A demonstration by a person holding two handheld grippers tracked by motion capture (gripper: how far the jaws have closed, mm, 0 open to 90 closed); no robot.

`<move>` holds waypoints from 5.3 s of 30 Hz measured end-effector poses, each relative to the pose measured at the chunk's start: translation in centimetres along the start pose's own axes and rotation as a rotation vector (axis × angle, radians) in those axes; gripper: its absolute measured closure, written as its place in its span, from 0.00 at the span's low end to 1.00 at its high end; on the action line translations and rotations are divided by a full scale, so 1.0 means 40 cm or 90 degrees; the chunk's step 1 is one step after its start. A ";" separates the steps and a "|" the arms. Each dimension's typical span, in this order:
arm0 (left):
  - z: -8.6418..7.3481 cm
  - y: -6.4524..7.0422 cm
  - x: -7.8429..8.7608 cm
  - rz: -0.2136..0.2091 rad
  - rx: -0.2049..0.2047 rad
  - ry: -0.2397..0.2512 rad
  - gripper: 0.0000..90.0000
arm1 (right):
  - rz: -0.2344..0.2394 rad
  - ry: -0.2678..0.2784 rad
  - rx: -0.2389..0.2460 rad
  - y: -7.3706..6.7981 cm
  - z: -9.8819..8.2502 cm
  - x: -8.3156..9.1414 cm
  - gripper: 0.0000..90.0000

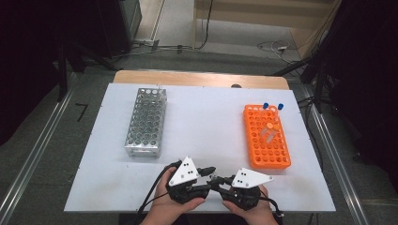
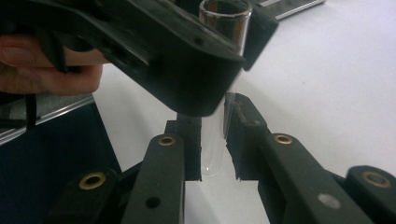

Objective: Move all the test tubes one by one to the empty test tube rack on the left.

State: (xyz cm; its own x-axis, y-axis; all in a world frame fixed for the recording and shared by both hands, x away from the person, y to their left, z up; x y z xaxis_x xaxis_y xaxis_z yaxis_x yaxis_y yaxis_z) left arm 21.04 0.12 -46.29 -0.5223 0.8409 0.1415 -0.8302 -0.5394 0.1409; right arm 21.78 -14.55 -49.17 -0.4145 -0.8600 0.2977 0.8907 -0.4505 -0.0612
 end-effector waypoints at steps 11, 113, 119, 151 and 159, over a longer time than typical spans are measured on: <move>0.000 -0.003 0.003 0.004 -0.011 0.000 0.85 | 0.007 0.000 -0.003 0.000 0.000 -0.001 0.82; 0.192 -0.751 0.048 0.437 0.069 0.093 0.85 | -0.137 0.047 -0.127 0.322 -0.048 0.276 0.00; 0.169 -0.747 0.024 0.443 0.049 0.035 0.85 | -0.139 0.046 -0.127 0.322 -0.049 0.276 0.00; 0.169 -0.618 0.066 0.354 0.083 0.017 0.01 | -0.145 0.042 -0.128 0.323 -0.050 0.268 0.00; 0.156 -0.531 0.098 0.325 0.078 0.025 0.00 | -0.151 0.040 -0.129 0.325 -0.048 0.265 0.00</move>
State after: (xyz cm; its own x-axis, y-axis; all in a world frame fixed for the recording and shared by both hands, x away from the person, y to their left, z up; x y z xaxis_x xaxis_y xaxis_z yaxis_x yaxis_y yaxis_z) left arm 37.85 14.59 -42.60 -0.8630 0.4698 0.1857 -0.4405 -0.8798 0.1783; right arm 28.62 -29.98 -48.63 -0.6224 -0.7358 0.2667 0.7154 -0.6731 -0.1875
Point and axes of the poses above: each handheld gripper's, and its own axes: x roughly backward along the jaws, z roughly out of its top, y roughly to its right, the point moved 4 cm from there along -x, roughly forward along the jaws, and after that the axes turned 13 degrees about y, right-handed, at the moved point
